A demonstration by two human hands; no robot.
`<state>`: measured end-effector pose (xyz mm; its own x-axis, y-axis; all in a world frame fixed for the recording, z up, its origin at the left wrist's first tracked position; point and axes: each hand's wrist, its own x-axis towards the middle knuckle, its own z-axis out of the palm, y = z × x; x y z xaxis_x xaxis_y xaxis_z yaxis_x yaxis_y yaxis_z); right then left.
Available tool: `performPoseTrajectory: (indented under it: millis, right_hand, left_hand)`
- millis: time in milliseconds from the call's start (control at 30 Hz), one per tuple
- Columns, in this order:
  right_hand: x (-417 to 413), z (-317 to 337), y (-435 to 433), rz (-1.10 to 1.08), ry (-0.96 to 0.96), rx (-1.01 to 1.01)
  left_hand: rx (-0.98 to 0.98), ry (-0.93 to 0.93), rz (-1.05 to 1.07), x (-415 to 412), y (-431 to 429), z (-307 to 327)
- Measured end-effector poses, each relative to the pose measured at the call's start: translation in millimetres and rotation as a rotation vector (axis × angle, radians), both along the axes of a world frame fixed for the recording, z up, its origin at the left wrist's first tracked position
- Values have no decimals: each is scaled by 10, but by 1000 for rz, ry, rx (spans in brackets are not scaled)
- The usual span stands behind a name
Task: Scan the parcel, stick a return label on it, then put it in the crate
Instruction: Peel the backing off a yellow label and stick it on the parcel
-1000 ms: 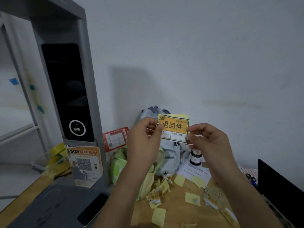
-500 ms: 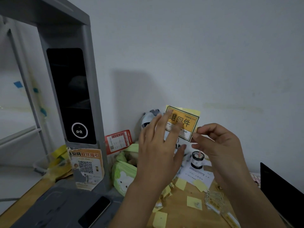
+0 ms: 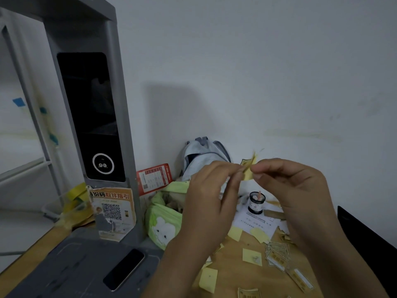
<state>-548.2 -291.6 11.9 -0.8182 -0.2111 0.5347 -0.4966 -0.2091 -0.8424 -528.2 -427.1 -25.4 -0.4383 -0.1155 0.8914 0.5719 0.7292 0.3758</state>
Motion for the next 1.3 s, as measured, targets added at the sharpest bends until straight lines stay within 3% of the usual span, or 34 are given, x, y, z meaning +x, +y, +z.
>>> performPoseTrajectory:
  millis: [333,500,600,933,1100,1300]
  right_hand:
    - [-101,-54,69,-54,111,34]
    - [-143,-62,156,-104,79,39]
    - [-144,-81,211,-131,54,41]
    - [-362,-293,312,-113,-101,-15]
    - [-619,-578,285,-102,-307,-47]
    - [-1029,-1148,236,-134,-640,-91]
  left_hand:
    - [366,-104,-70,26,-146,-11]
    - [801,-115,-150,36,-219,11]
    - [922,-112,-175,30,-280,-7]
    - [1004,-150,-226,-74,-327,-125]
    - [875,-239,-226,-91,-324,-162]
    - [922,-337,-196,-115,-336,-275]
